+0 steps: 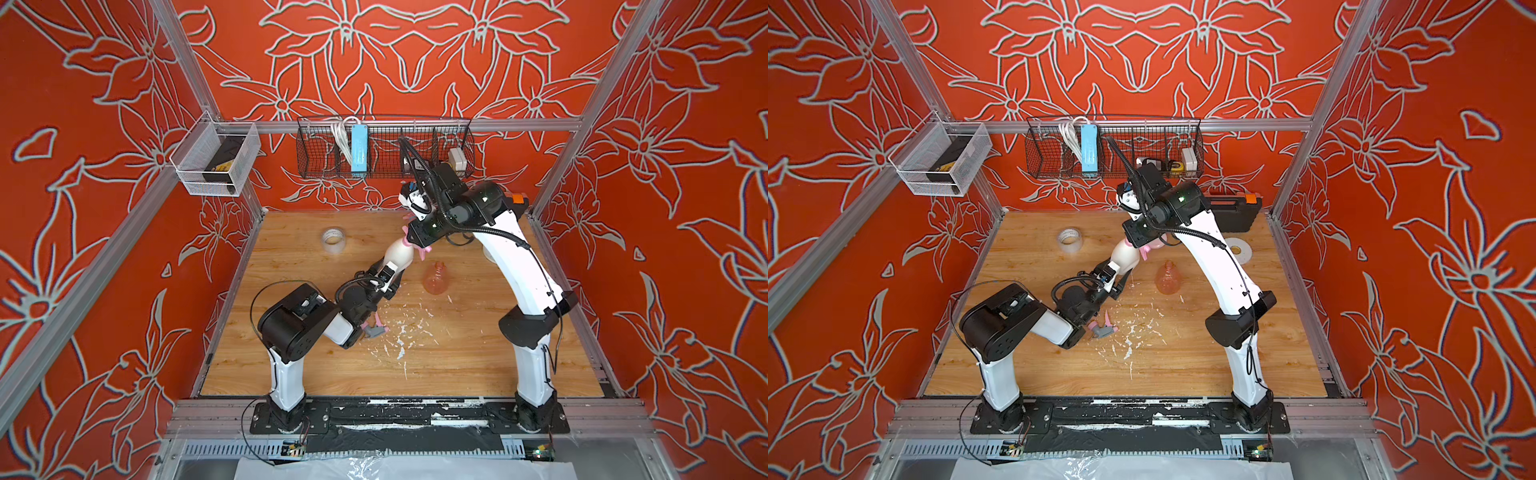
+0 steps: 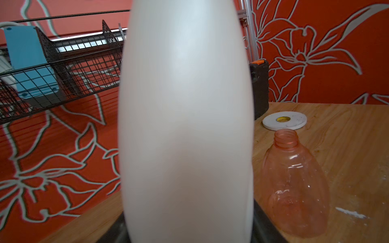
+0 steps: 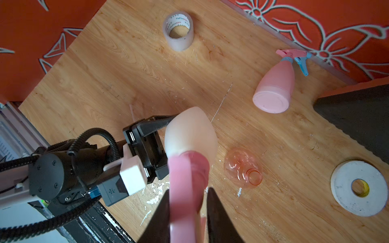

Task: Attach spray nozzles to spray bottles
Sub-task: Insert the spray nozzle into the spray bottle.

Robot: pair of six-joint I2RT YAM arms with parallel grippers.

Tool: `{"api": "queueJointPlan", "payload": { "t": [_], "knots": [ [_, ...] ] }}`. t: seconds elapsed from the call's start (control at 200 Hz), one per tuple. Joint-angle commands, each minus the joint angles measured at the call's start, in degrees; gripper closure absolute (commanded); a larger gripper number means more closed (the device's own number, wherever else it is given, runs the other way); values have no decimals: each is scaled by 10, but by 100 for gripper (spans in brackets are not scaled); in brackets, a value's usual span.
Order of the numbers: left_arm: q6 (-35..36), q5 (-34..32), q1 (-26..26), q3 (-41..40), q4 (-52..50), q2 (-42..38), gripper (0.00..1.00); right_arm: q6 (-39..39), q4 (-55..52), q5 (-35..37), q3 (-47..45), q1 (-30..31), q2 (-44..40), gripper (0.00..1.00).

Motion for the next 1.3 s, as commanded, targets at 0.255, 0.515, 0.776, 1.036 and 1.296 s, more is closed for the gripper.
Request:
{"api": "queueJointPlan", "payload": {
  "t": [0.255,0.515,0.776,1.036,1.296],
  "knots": [
    [-24,10,-3,8,75,4,55,-5,8,20,-10,2,-42,54],
    [-69,28,0,33,-2,-9,55,-26,113,8,-170,2,-149,31],
    [-116,65,3,50,-58,-30,56,-45,370,-21,-443,1,-297,34],
    [-140,81,3,50,-78,-49,56,-47,397,-15,-475,1,-298,61],
    [-165,89,4,51,-86,-61,56,-35,454,21,-533,1,-332,43]
  ]
}}
